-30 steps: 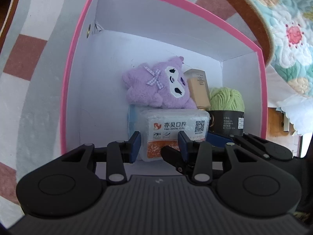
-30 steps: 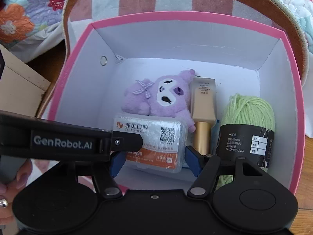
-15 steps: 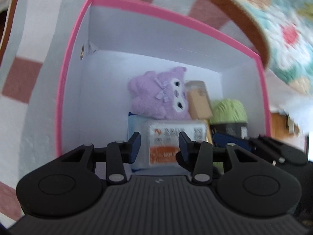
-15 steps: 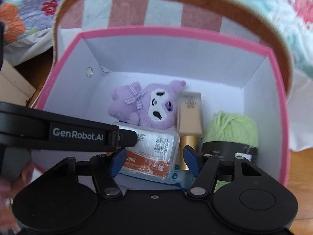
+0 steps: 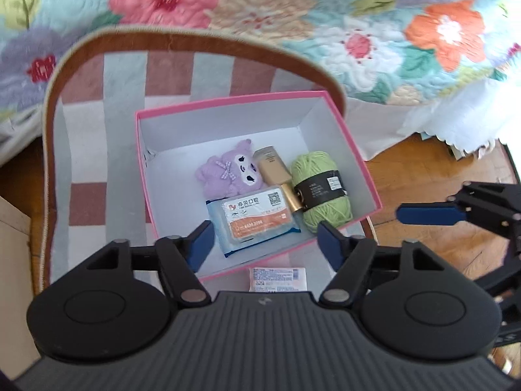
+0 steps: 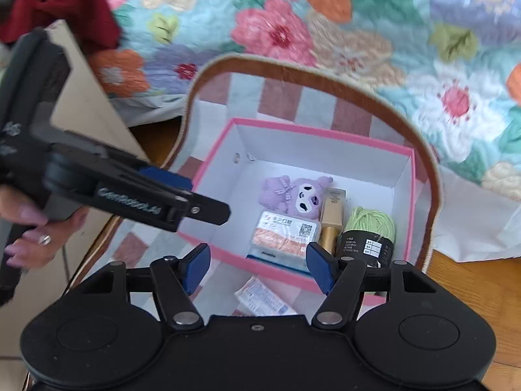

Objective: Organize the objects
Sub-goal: 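Open the left tool and withdraw it from the box, then move the left tool down to the orange sponge on the rug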

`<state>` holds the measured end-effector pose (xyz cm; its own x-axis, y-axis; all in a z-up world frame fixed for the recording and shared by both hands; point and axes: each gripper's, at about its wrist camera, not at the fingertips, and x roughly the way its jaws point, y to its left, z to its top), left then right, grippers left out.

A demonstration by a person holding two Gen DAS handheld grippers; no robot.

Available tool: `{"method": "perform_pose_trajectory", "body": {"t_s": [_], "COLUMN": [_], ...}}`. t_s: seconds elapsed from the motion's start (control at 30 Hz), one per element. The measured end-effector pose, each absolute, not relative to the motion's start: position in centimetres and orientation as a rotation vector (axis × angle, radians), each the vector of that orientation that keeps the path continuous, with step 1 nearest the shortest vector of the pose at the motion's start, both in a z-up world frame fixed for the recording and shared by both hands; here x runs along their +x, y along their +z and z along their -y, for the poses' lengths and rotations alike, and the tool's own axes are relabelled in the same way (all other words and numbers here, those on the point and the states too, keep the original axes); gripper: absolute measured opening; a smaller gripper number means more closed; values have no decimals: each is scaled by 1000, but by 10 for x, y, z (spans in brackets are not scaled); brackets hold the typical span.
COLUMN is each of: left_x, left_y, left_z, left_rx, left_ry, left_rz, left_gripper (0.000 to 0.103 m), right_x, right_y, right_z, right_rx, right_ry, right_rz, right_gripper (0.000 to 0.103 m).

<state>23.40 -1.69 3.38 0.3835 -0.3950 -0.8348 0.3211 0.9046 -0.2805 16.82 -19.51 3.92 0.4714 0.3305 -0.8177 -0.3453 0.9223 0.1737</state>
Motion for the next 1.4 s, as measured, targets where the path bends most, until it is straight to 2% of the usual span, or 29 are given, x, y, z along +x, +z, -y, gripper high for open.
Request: {"method": "perform_pose_trajectory", "body": {"t_s": [0.03, 0.1, 0.23, 0.53, 0.83, 1.07, 1.4], "left_x": [229, 218, 187, 145, 114, 105, 126], "left_y": [39, 46, 57, 47, -2, -35, -101], "left_z": [18, 20, 22, 22, 19, 21, 9], "left_rx": [-60, -34, 35, 25, -5, 11, -126], "left_ry": [-458, -469, -522, -595, -639, -622, -565], "left_rz": [-1078, -1078, -1040, -1055, -1131, -1024, -1116], "left_gripper": [77, 87, 91, 91, 89, 89, 89], "right_x": [161, 146, 116, 69, 51, 65, 88], "right_y": [46, 59, 73, 62, 6, -46, -120], "right_z": [195, 195, 193, 184, 175, 163, 169], "right_rx": [-23, -37, -74, -106, -39, -36, 30], "right_ry": [422, 440, 468, 529, 622, 596, 454], "right_rz": [-988, -969, -941, -942, -983, -996, -1015], "right_gripper": [70, 70, 72, 72, 73, 76, 76]}}
